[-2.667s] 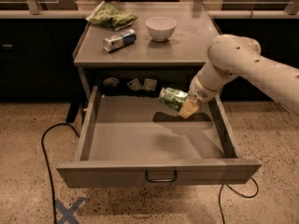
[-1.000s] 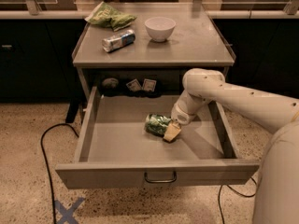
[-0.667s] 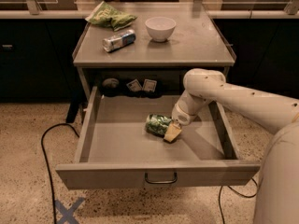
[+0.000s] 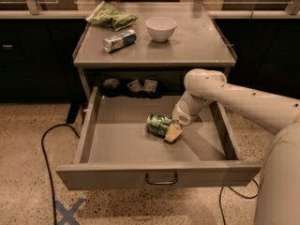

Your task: Place green can into top drawer

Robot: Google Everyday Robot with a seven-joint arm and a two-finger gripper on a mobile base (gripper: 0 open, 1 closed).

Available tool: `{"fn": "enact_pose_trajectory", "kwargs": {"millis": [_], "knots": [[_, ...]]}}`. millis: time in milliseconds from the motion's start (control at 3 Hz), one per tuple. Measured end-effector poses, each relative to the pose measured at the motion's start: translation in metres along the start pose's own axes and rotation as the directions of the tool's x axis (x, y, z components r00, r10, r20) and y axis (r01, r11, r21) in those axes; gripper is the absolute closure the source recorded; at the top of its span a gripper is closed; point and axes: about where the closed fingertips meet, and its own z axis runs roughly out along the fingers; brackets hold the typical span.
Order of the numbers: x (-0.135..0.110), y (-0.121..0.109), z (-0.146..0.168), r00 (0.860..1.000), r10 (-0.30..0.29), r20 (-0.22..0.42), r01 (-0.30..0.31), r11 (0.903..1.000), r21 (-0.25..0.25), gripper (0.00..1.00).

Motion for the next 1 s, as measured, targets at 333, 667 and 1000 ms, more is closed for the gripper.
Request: {"fn": "enact_pose_trajectory", "kwargs": {"millis": [333, 667, 1000], "knots": [[0.0000, 0.0000, 0.0000, 1.000, 0.000, 0.000, 0.000, 1.0000, 0.000, 0.14], [0.0000, 0.0000, 0.0001, 1.000, 0.000, 0.000, 0.000, 1.0000, 0.000, 0.00], [0.0000, 0.0000, 0.0001, 1.000, 0.000, 0.000, 0.000, 1.0000, 0.000, 0.00]]}}
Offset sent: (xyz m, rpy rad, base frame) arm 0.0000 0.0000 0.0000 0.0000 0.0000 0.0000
